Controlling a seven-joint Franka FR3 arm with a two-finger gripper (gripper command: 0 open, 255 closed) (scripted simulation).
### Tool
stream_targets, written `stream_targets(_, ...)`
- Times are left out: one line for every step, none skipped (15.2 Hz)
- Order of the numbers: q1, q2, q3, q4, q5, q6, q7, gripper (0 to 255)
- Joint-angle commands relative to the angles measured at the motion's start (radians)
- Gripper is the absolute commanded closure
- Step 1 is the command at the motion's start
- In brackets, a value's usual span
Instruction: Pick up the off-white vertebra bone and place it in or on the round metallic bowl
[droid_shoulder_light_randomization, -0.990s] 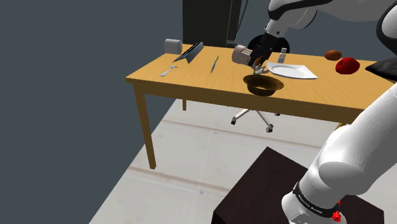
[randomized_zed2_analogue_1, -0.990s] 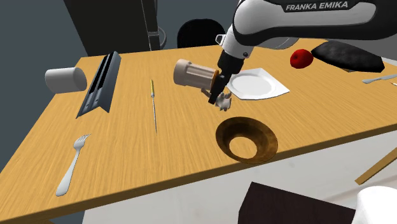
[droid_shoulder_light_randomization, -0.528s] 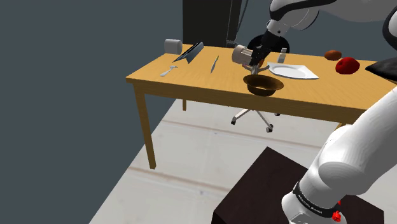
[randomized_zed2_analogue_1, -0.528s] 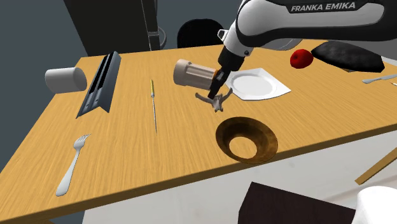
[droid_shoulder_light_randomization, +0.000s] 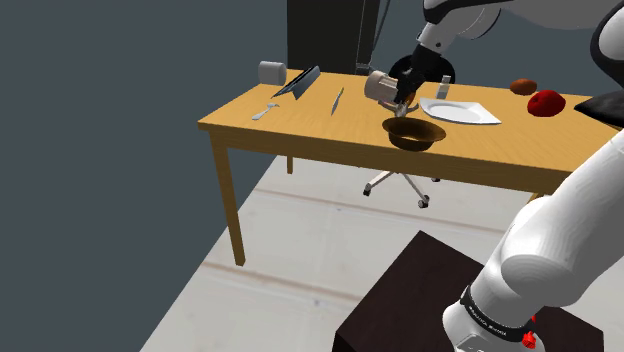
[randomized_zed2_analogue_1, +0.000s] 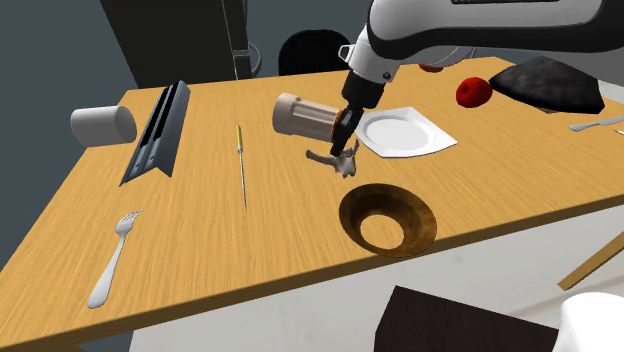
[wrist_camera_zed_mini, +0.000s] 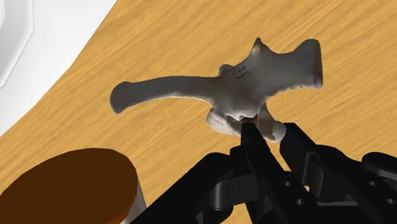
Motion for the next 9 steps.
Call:
stream_targets(0.002, 0.006, -0.001, 0.026, 0.002, -0.038, 0.004, 255)
stream_targets(0.002, 0.008, -0.001, 0.041, 0.002, -0.052, 0.007, 255)
stream_targets(0.002, 0.01, -0.001, 0.056, 0.002, -0.065, 0.009, 255)
stream_targets(0.002, 0.012, -0.001, 0.071, 0.003, -0.078, 0.011, 255)
stream_targets(0.003, 0.014, -0.002, 0.086, 0.004, -0.092, 0.014, 255)
stream_targets(0.003, 0.017, -0.002, 0.102, 0.004, -0.105, 0.016, 255)
stream_targets(0.003, 0.02, -0.003, 0.118, 0.006, -0.119, 0.018, 255)
stream_targets(0.004, 0.023, -0.004, 0.135, 0.007, -0.132, 0.02, 255)
stream_targets(0.004, 0.026, -0.005, 0.151, 0.009, -0.146, 0.021, 255)
